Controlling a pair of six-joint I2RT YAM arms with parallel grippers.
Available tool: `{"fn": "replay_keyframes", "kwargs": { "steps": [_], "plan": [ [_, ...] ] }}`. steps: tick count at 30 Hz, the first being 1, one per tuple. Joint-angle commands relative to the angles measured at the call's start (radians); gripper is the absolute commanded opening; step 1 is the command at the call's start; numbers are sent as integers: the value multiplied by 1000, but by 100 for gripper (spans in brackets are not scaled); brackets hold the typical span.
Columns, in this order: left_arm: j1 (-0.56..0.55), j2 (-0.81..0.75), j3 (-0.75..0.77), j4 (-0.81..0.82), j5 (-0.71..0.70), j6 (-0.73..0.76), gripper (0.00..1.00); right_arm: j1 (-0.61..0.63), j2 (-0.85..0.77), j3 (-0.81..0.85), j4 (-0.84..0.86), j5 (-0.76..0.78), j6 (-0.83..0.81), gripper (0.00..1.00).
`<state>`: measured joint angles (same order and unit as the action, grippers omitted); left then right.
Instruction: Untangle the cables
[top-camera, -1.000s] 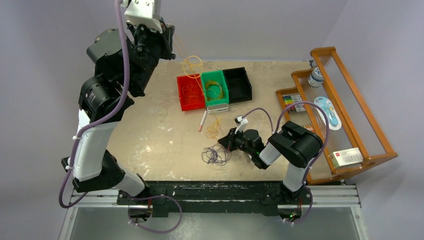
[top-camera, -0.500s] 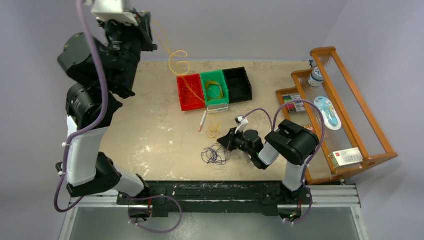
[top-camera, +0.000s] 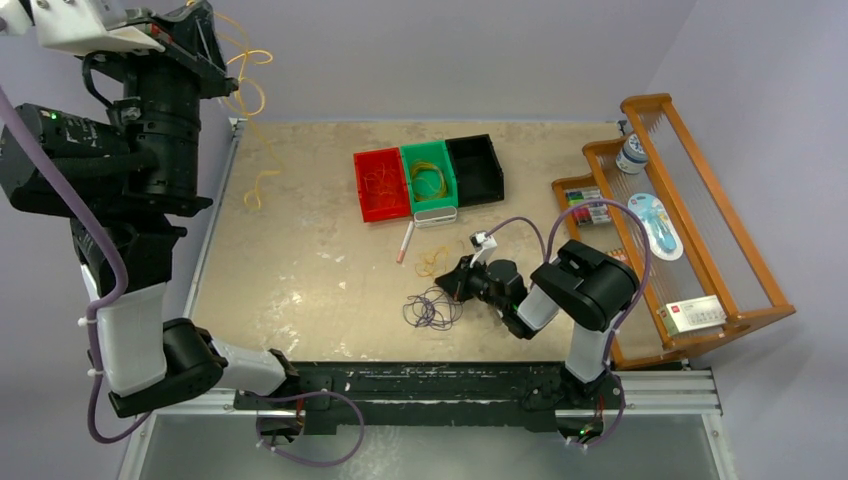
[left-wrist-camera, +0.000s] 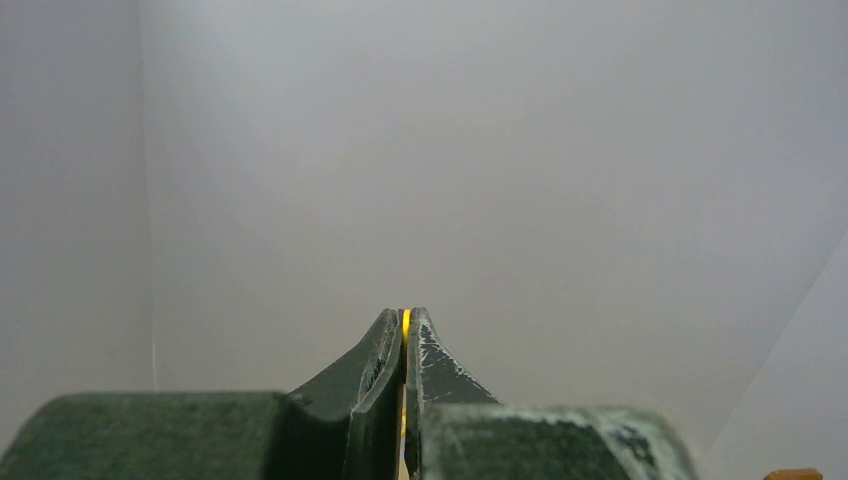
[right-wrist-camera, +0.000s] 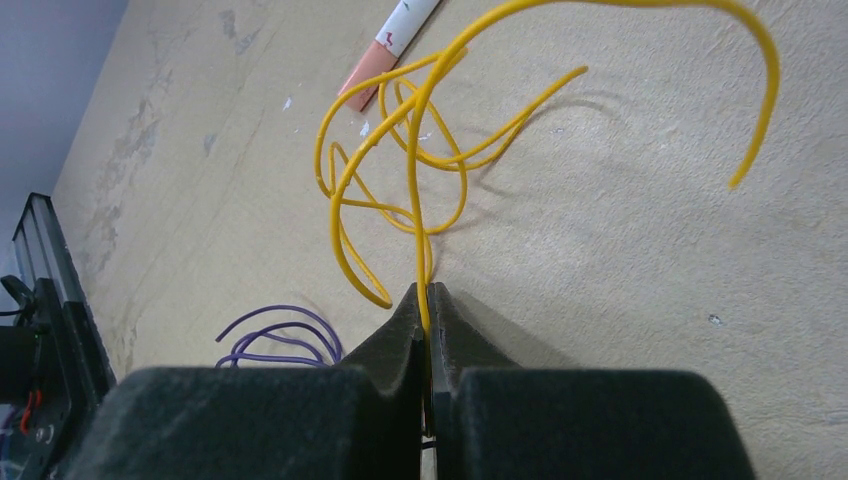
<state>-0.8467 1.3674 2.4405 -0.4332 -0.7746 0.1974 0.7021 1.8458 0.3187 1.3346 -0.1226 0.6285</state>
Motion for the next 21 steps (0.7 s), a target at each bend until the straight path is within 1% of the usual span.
{"fn": "replay_keyframes", "kwargs": {
  "steps": [1,6,9,11,14,17,19,21],
  "plan": [
    [2,22,-22,-16,3,-13,0,4,-57,-23,-56,5,-47,0],
    [2,15,-63,-57,27,-65,0,4,-222,-33,-117,0,-114,1],
    [1,15,-76,-77,50,-87,0,4,-347,-15,-212,30,-191,7],
    [2,17,-81,-83,63,-98,0,5,-446,-3,-290,63,-232,15],
    [2,19,-87,-90,94,-116,0,4,-573,11,-418,108,-282,34],
    [1,21,-103,-89,130,-137,0,4,-693,6,-494,152,-299,50],
    [2,25,-111,-90,161,-152,0,4,-767,5,-529,178,-325,58],
    [2,37,-112,-95,186,-165,0,4,-830,13,-555,177,-364,62]
  ]
}}
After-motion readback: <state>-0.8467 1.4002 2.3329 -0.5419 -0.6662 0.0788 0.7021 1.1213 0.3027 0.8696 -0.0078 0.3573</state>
